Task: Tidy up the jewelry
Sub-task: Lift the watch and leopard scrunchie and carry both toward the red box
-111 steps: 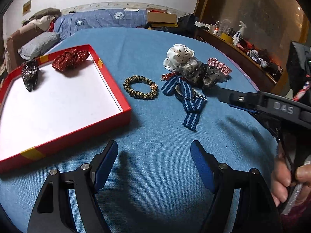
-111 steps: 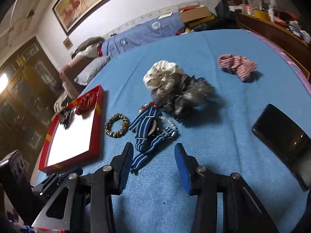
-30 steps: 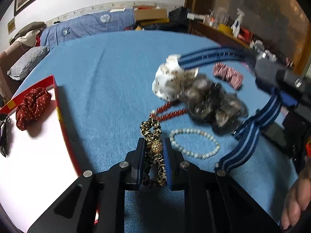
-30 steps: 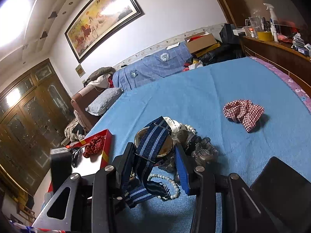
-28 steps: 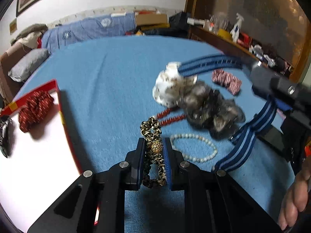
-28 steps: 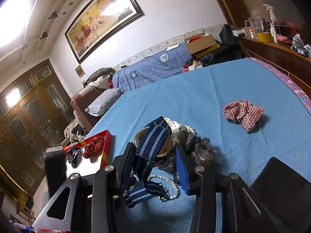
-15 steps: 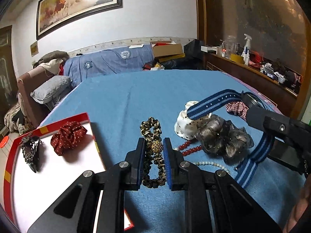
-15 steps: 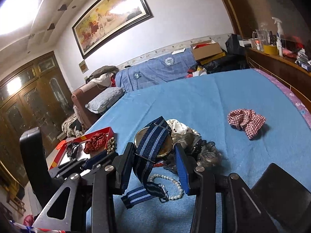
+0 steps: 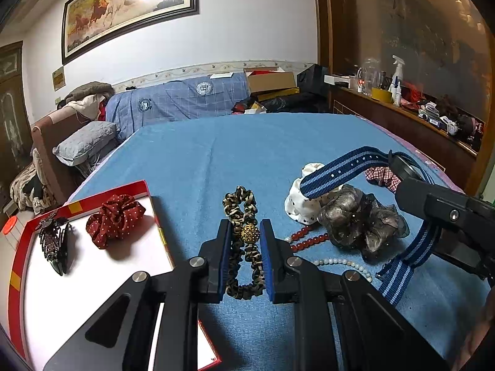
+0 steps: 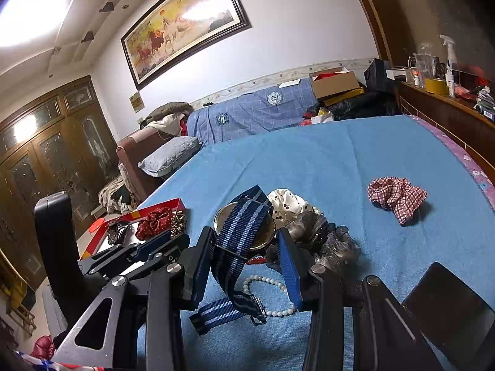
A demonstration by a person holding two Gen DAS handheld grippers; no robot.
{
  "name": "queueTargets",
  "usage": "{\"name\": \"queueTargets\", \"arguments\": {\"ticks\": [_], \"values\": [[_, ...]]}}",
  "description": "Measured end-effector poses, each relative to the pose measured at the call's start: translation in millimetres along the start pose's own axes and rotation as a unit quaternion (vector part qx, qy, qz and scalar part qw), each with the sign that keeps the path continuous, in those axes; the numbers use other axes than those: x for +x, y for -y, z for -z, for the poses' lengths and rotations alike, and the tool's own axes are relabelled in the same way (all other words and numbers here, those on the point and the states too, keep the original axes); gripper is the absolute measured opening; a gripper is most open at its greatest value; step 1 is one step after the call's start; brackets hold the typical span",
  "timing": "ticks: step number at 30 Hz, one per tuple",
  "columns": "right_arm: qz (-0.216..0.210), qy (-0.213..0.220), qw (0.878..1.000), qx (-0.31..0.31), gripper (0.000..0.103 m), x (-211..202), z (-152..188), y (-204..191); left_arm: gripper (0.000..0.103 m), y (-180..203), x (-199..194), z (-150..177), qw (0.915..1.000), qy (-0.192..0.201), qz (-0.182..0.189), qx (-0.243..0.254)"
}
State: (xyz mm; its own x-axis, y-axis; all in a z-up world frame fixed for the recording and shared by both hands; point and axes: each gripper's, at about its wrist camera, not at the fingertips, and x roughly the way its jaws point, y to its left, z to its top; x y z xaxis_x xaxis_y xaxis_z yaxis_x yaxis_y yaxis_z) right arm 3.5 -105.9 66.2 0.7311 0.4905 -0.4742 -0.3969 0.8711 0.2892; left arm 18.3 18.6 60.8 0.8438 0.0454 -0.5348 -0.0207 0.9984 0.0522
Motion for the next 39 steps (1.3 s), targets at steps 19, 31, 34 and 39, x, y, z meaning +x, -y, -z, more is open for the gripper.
{"name": "queueTargets", "arguments": {"ticks": [19,31,34,39], "values": [[0.001,-0.006,1.000,-0.003,0.045,3.3,2.2,-2.5,0.018,-0.7,-3.3,-1.4,1.0000,0.002,0.002,-0.003],[0.007,-0.010,1.000,-0.005,0.045,8.1,3.4,-2.7,0.018,0.0,-1.9,-3.6,0.9999,-0.002,0.009,-0.011],[0.013,-0.009,1.000,-0.002,0.045,9.5,3.0,-1.8,0.018,-3.1,-3.1,-5.7,0.9995,-0.004,0.018,-0.025],[0.012,-0.006,1.000,0.024,0.045,4.9,-2.3,2.0,0.018,-18.2,-15.4,-10.0,0.9979,-0.004,0.029,-0.058]]}}
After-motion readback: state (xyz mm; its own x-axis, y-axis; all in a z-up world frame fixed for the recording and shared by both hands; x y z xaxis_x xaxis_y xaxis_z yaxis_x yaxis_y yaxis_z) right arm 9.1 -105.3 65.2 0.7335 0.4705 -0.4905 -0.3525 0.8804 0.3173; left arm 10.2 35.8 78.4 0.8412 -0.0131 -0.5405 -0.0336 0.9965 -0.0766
